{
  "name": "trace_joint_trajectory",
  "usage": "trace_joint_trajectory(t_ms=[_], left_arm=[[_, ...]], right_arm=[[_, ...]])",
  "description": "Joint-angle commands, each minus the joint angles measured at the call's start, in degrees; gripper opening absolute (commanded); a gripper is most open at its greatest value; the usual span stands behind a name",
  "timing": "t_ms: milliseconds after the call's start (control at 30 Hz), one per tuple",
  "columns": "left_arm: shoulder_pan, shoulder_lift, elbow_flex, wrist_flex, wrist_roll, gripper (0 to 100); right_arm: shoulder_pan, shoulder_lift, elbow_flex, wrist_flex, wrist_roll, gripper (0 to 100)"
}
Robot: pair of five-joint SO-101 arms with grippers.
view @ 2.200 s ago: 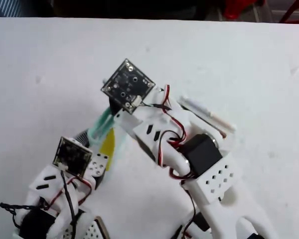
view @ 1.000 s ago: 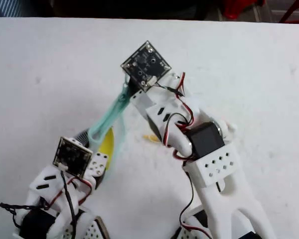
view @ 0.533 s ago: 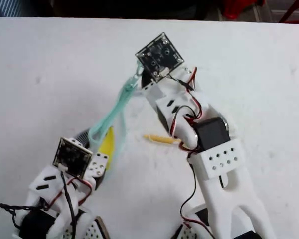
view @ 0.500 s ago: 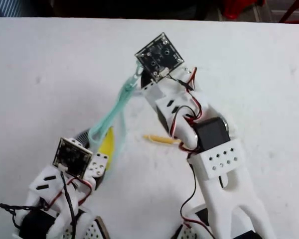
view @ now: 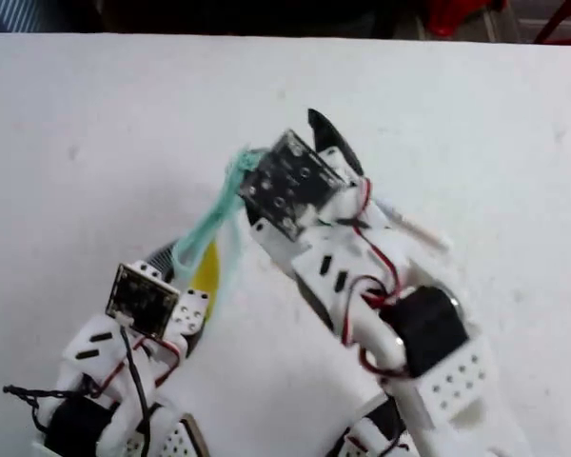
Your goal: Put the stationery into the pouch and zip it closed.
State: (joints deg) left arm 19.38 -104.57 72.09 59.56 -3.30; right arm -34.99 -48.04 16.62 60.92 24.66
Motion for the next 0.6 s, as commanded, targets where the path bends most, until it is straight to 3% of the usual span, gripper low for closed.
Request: trace_joint_trajectory(t_ms=[0,133,333,400,567], left_arm=[[-1.8,0.5,1.1,-3.8,-0.5,2],[-6.4,0.5,1.0,-4.8,-0.1,2],[-8.2,0.5,1.1,-5.6,0.0,2],[-8.2,0.5,1.1,-5.6,0.0,2],[-8.1,0.5,1.1,-5.4,0.0,2]], right_arm=[[3.6,-2.9,-3.3,2.2,0.9,26.9],[11.1,1.6,-3.8,7.3,1.5,26.5],[16.5,15.3,-2.7,19.6,17.1,25.8],[16.7,20.1,-0.7,22.2,20.7,20.9],[16.9,26.9,7.5,19.5,28.8,12.1]])
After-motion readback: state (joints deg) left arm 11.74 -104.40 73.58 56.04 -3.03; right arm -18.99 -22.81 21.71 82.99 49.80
